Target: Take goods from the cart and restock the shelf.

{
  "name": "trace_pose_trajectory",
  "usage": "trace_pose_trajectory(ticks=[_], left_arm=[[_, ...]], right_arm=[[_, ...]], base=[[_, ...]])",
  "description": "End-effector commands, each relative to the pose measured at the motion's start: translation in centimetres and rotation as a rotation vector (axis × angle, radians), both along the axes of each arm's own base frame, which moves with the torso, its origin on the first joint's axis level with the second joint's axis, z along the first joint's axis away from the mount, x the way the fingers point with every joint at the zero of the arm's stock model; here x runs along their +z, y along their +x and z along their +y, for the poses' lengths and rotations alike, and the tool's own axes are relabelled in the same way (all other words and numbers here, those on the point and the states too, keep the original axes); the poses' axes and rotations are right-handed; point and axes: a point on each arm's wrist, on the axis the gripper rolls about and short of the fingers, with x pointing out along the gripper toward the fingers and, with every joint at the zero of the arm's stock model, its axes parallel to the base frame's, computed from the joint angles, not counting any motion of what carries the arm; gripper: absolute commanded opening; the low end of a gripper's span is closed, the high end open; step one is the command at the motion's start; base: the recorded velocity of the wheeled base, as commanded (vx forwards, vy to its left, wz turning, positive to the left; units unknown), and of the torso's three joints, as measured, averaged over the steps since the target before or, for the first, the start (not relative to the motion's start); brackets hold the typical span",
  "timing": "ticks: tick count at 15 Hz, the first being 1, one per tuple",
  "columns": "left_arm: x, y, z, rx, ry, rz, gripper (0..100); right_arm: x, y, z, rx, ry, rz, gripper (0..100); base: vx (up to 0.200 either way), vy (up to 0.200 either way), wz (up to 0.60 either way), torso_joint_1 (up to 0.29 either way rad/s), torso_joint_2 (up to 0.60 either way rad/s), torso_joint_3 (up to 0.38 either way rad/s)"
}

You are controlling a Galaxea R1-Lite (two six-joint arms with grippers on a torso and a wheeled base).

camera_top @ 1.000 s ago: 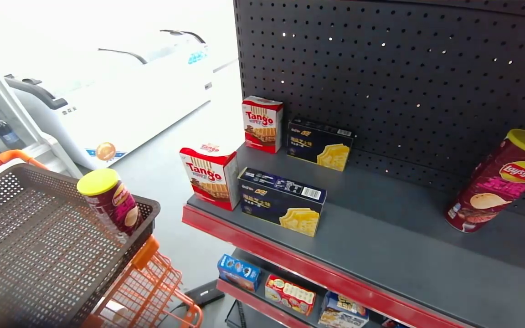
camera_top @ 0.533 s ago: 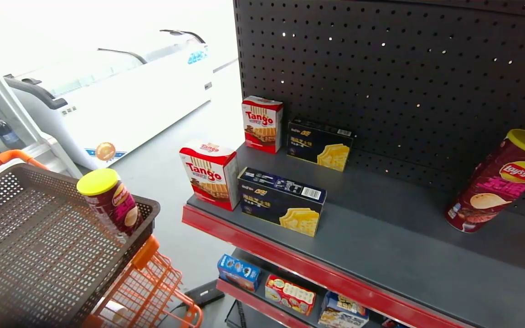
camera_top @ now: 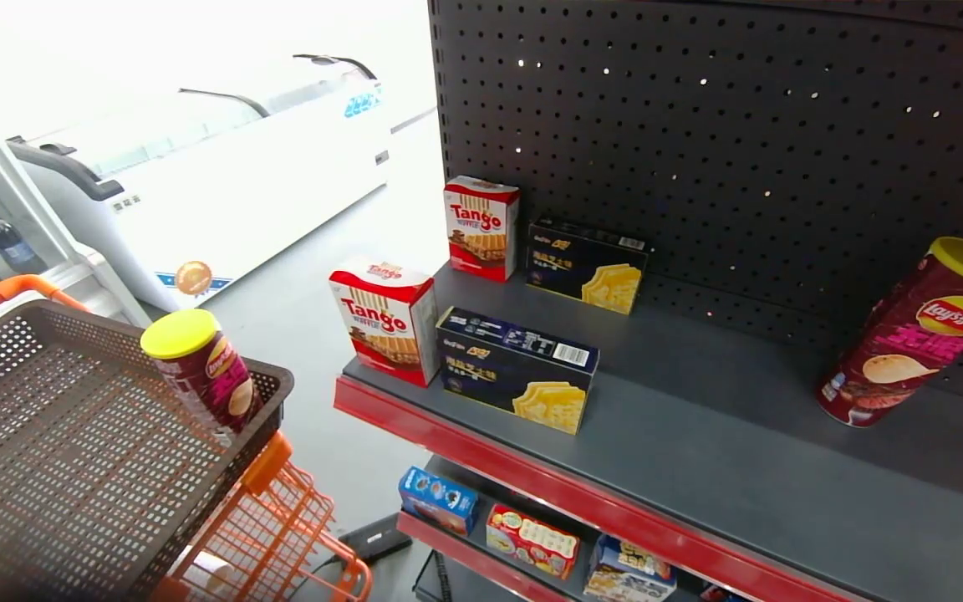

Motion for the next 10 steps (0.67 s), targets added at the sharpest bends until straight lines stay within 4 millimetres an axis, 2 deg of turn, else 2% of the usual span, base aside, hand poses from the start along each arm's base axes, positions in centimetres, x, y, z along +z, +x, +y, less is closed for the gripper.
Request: trace_pose_trajectory(ticks=[1, 2, 3, 6, 7, 8, 9, 10], left_arm=[[0.4, 2.4, 0.2, 0.024, -0.020, 0.118, 100], [1.5, 3.9, 0.5, 0.016, -0.016, 0.117, 100], [1.8, 5.2, 0.7, -0.023, -0.025, 0.145, 100], [1.6, 8.5, 2.1, -0.046, -0.088, 0.189, 100], [1.5, 9.0, 2.4, -0.037, -0.089, 0.187, 100], [1.2, 11.5, 3.4, -0.019, -0.085, 0.182, 100], [1.2, 11.8, 3.5, -0.019, -0.084, 0.178, 100], [1.1, 13.9, 4.1, -0.019, -0.064, 0.137, 100]], right_arm=[[0.0, 0.0, 0.0, 0.000, 0.000, 0.001, 100], [0.0, 0.0, 0.0, 0.000, 0.001, 0.001, 100], [0.0, 0.0, 0.0, 0.000, 0.000, 0.001, 100], [0.0, 0.0, 0.0, 0.000, 0.001, 0.001, 100], [0.0, 0.0, 0.0, 0.000, 0.001, 0.001, 100], [0.0, 0.0, 0.0, 0.000, 0.000, 0.001, 100], [0.0, 0.0, 0.0, 0.000, 0.001, 0.001, 100], [0.0, 0.0, 0.0, 0.000, 0.000, 0.001, 100]], base=[[0.000, 0.000, 0.00, 0.000, 0.00, 0.000], [0.000, 0.000, 0.00, 0.000, 0.00, 0.000], [0.000, 0.000, 0.00, 0.000, 0.00, 0.000], [0.000, 0.000, 0.00, 0.000, 0.00, 0.000], [0.000, 0.000, 0.00, 0.000, 0.00, 0.000], [0.000, 0.000, 0.00, 0.000, 0.00, 0.000], [0.000, 0.000, 0.00, 0.000, 0.00, 0.000], [0.000, 0.000, 0.00, 0.000, 0.00, 0.000]])
